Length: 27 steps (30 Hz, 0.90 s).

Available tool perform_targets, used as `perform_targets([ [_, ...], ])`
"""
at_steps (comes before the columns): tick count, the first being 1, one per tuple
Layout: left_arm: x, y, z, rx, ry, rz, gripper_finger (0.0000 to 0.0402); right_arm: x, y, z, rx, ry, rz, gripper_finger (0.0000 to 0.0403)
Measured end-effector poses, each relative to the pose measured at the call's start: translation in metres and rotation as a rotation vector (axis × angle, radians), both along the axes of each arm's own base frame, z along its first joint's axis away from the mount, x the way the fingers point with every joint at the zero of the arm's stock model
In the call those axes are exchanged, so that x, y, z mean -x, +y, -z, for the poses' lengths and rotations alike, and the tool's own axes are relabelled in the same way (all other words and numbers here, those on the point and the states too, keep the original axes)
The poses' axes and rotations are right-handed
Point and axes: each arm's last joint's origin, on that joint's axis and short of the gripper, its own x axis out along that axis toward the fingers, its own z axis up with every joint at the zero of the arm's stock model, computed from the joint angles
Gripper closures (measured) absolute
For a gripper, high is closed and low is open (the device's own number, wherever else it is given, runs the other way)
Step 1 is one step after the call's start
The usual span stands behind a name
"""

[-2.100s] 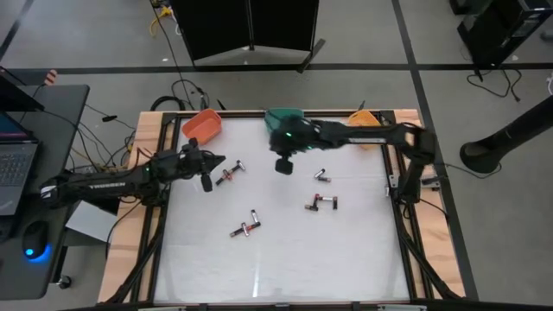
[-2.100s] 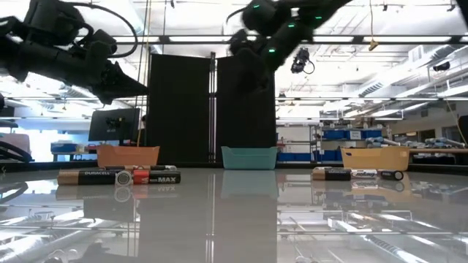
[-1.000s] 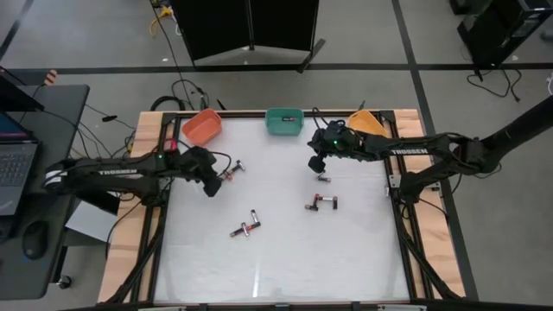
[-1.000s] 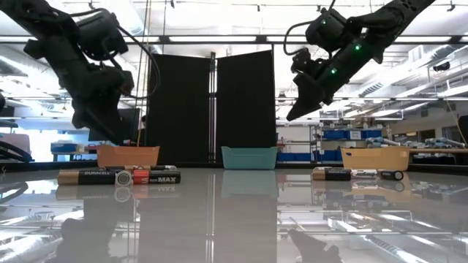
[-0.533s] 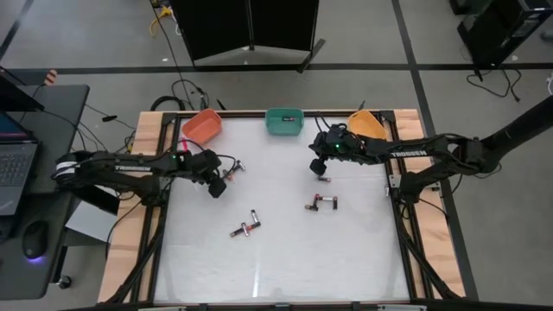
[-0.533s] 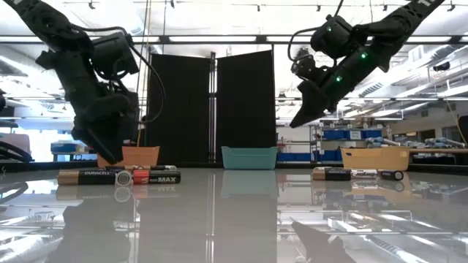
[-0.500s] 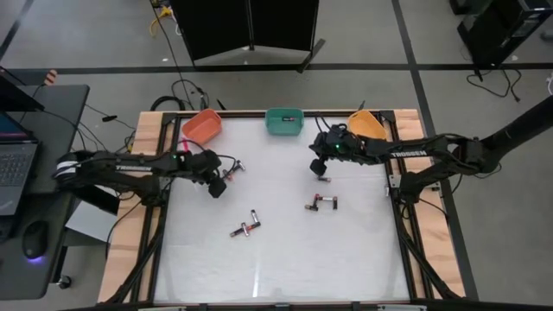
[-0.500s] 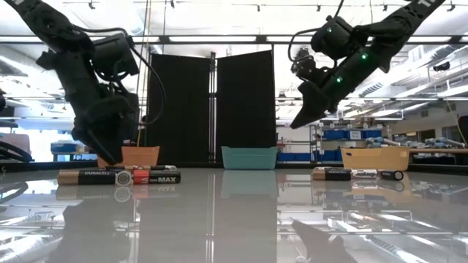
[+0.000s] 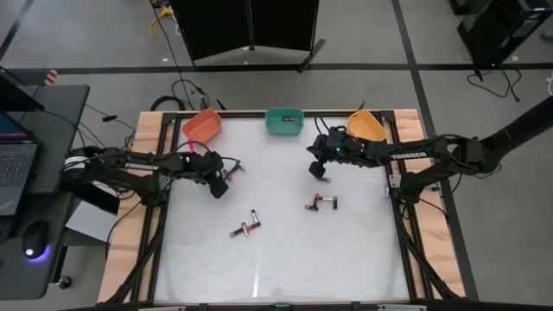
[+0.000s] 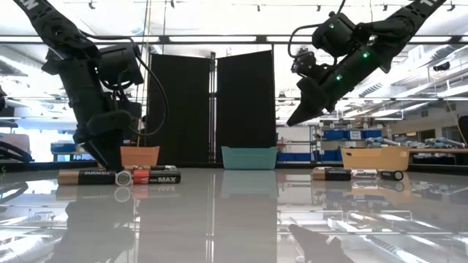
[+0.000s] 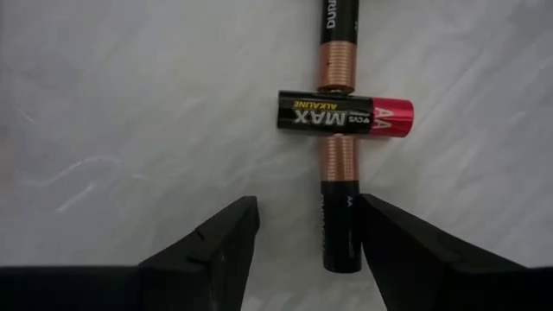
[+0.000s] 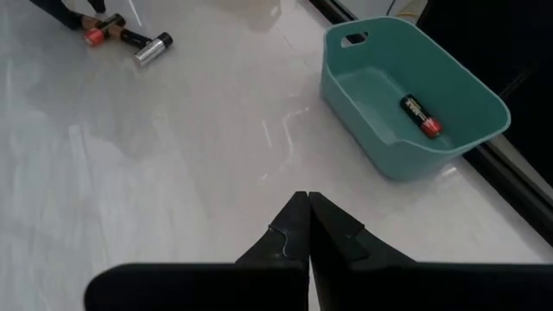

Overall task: Sort batteries
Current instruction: Put the brown battery into the orange bin

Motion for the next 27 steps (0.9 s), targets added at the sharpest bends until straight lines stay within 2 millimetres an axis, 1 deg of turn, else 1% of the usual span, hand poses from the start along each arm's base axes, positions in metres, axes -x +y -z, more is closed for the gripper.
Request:
perform_targets([
  [3,0.000,0.000,0.000,-0.006,0.005,-0.004,0.0206,0.000,0.000,0.000,0.002,0.001,0.000,0.0394],
  [5,0.000,0.000,0.001,-0.013,0.008,-0.012,0.0226,0.000,0.000,0.000,0.005,0.000,-0.001,0.0394],
  [12,0.001,0.001,0.001,-0.028,0.020,-0.014,0.0325,-0.001,0.000,-0.001,0.012,-0.010,-0.001,0.0394],
  [14,0.002,0.000,0.001,-0.021,0.026,0.014,0.0351,-0.001,0.000,-0.001,0.013,-0.009,-0.001,0.0394],
  [18,0.001,-0.001,-0.011,0.042,0.099,0.068,0.0353,-0.001,0.000,-0.001,0.012,-0.009,-0.001,0.0394],
  [20,0.003,-0.003,-0.019,0.085,0.179,0.105,0.0353,-0.001,0.000,-0.001,0.013,-0.009,-0.001,0.0394],
  [21,0.000,-0.002,-0.026,0.083,0.191,0.122,0.0353,-0.001,0.000,-0.001,0.013,-0.009,-0.001,0.0394],
  [23,-0.007,0.001,-0.042,0.038,0.184,0.141,0.0353,-0.001,0.000,-0.001,0.012,-0.009,-0.001,0.0394],
  [26,-0.008,0.007,-0.058,-0.046,0.243,0.143,0.0353,-0.001,0.000,-0.001,0.012,-0.009,-0.001,0.0394],
  [27,-0.009,0.010,-0.065,-0.070,0.236,0.127,0.0353,-0.001,0.000,-0.001,0.012,-0.009,-0.001,0.0394],
])
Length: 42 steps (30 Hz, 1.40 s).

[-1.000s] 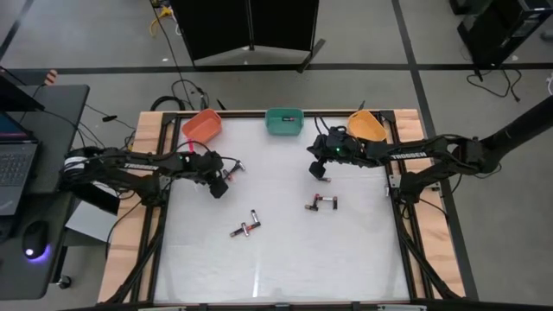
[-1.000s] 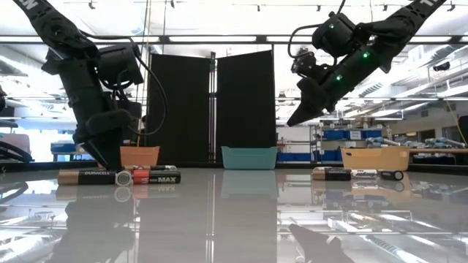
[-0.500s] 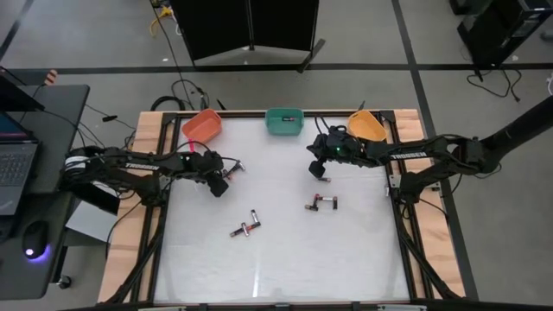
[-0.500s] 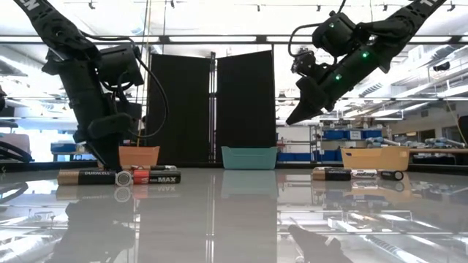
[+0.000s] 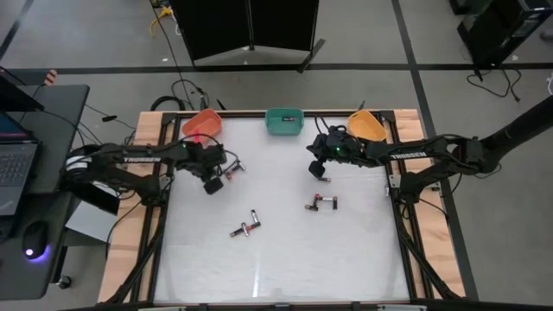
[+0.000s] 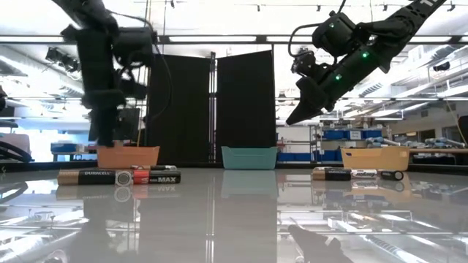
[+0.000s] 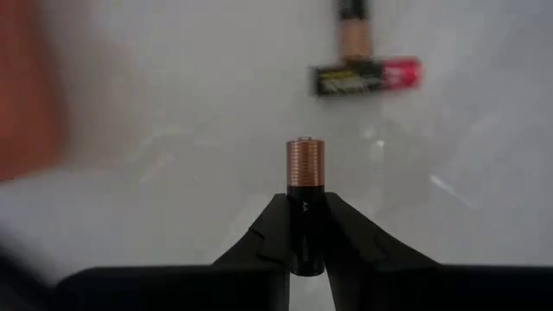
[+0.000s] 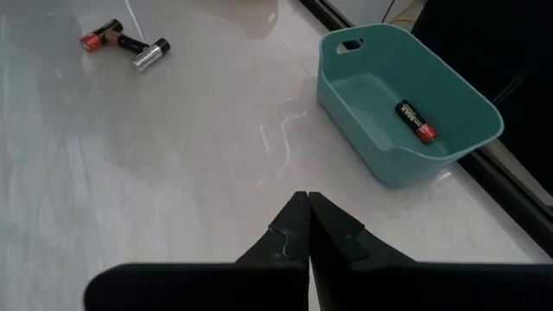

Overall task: Sort batteries
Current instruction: Put the brown battery into the orange bin

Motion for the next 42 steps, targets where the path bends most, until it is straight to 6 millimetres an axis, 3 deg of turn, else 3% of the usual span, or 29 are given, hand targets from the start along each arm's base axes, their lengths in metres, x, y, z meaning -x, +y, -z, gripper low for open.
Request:
perform_targets([
  [8,0.010,0.032,-0.026,-0.088,-0.069,-0.081,0.0353,0.000,0.000,0.000,0.003,0.002,-0.002,0.0394],
  [17,0.022,0.086,-0.024,-0.203,-0.109,-0.177,0.0353,0.000,0.000,-0.001,0.008,-0.004,-0.004,0.0394],
  [23,0.032,0.118,-0.003,-0.167,-0.047,-0.211,0.0353,0.000,0.000,-0.001,0.008,-0.004,-0.005,0.0394],
  [35,0.026,0.144,0.032,-0.132,0.002,-0.254,0.0353,0.000,0.000,-0.001,0.007,-0.004,-0.004,0.0394],
  [42,0.023,0.148,0.031,-0.149,-0.011,-0.258,0.0353,0.000,0.000,-0.001,0.007,-0.004,-0.004,0.0394],
])
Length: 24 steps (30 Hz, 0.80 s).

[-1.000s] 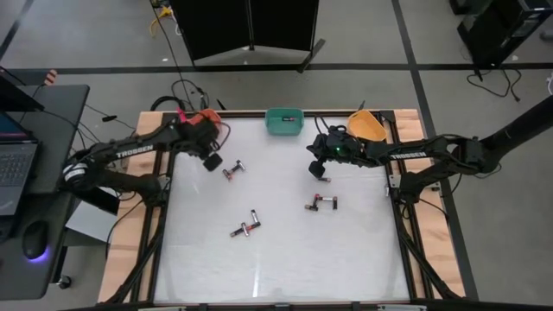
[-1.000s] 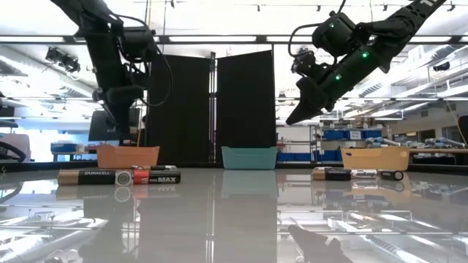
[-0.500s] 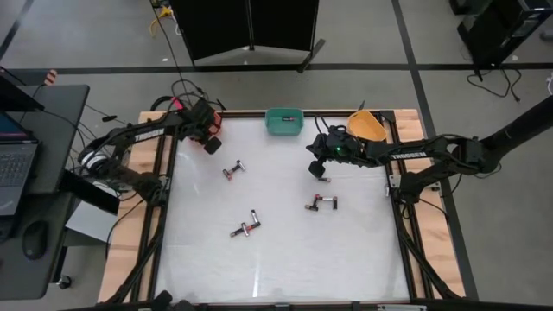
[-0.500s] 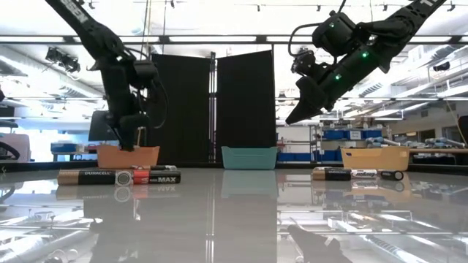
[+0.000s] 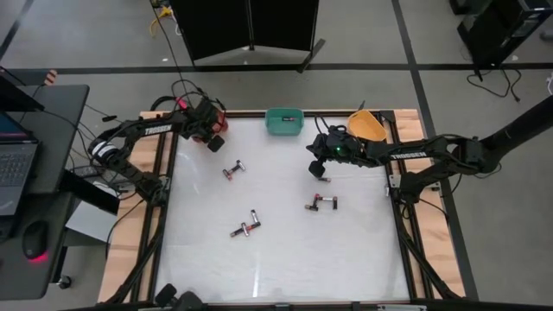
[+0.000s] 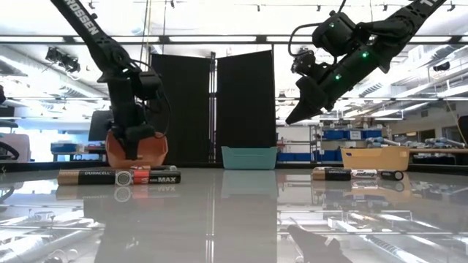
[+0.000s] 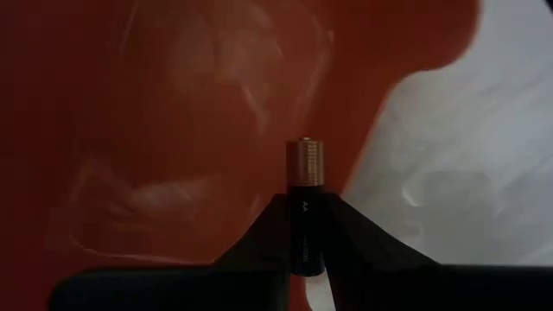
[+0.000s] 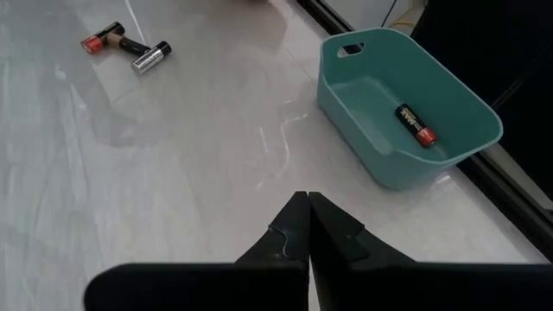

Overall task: Sort batteries
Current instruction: Put the brown battery into the orange bin

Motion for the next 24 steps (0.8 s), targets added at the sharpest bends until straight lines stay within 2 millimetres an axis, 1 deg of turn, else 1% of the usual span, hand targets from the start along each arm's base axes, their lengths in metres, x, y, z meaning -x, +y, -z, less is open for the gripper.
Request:
perform_targets([
  [11,-0.006,0.007,-0.017,-0.023,-0.006,0.020,0.0353,0.000,0.000,0.000,-0.006,0.000,0.004,0.0394],
  [15,-0.005,0.008,-0.025,-0.088,0.006,-0.003,0.0353,0.000,0.000,0.000,-0.007,0.003,0.004,0.0394],
  [18,0.003,0.013,-0.026,-0.114,0.045,-0.048,0.0353,0.000,0.000,0.001,-0.008,0.003,0.004,0.0394],
  [20,0.010,0.016,-0.025,-0.101,0.064,-0.083,0.0353,0.000,0.001,0.001,-0.008,0.004,0.002,0.0394],
  [24,0.018,0.012,-0.022,-0.039,0.110,-0.130,0.0353,0.000,0.002,0.001,-0.008,0.004,-0.002,0.0394],
])
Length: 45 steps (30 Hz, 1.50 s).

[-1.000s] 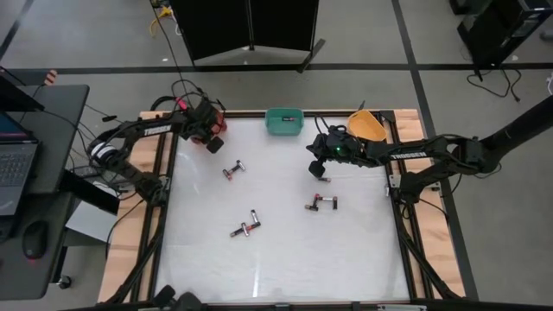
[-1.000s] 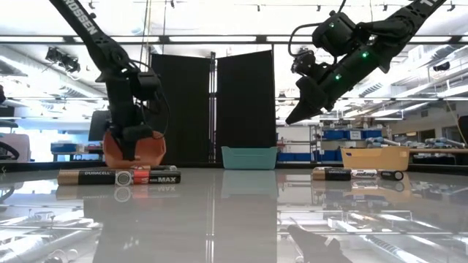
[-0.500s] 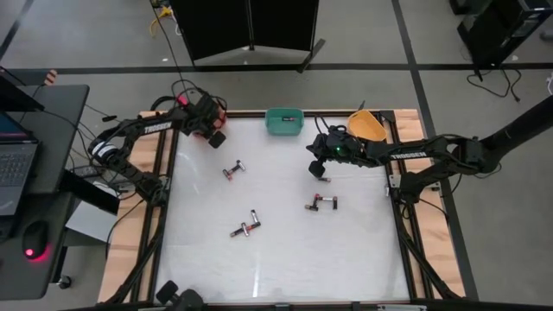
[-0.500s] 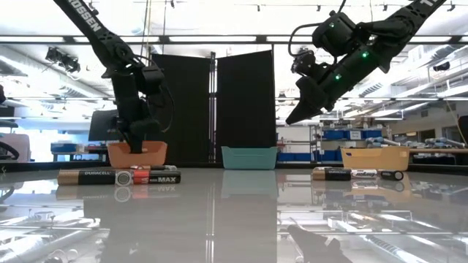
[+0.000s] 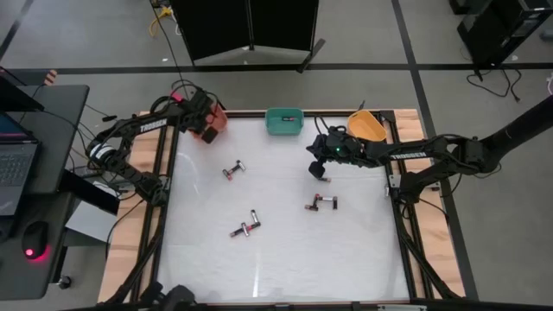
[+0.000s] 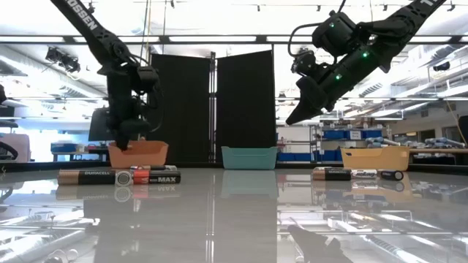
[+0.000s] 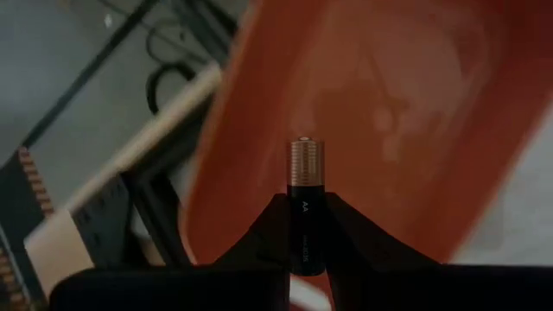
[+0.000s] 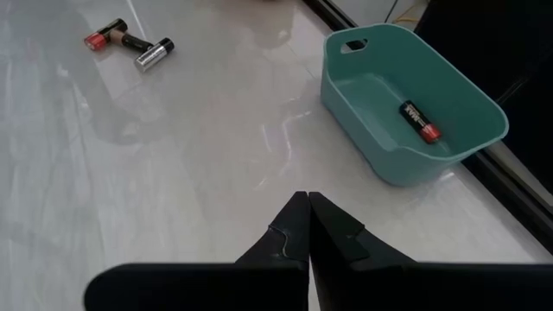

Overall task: Sort batteries
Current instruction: Put the brown battery into the orange bin

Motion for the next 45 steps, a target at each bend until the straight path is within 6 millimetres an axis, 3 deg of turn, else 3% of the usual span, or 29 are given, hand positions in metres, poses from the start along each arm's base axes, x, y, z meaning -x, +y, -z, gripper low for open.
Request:
perform_targets([
  [13,-0.008,-0.022,0.003,0.066,0.091,-0.035,0.0353,0.000,0.000,0.000,0.000,0.000,-0.002,0.0394],
  [25,-0.013,-0.003,0.004,0.023,-0.094,0.016,0.0353,0.000,0.000,0.000,0.003,0.001,-0.004,0.0394],
  [39,-0.019,0.007,0.032,0.085,-0.073,0.011,0.0353,0.000,0.000,0.000,0.007,0.000,-0.007,0.0394],
  [45,-0.020,0.007,0.032,0.081,-0.073,0.013,0.0324,0.000,0.000,0.000,0.007,0.000,-0.007,0.0394],
])
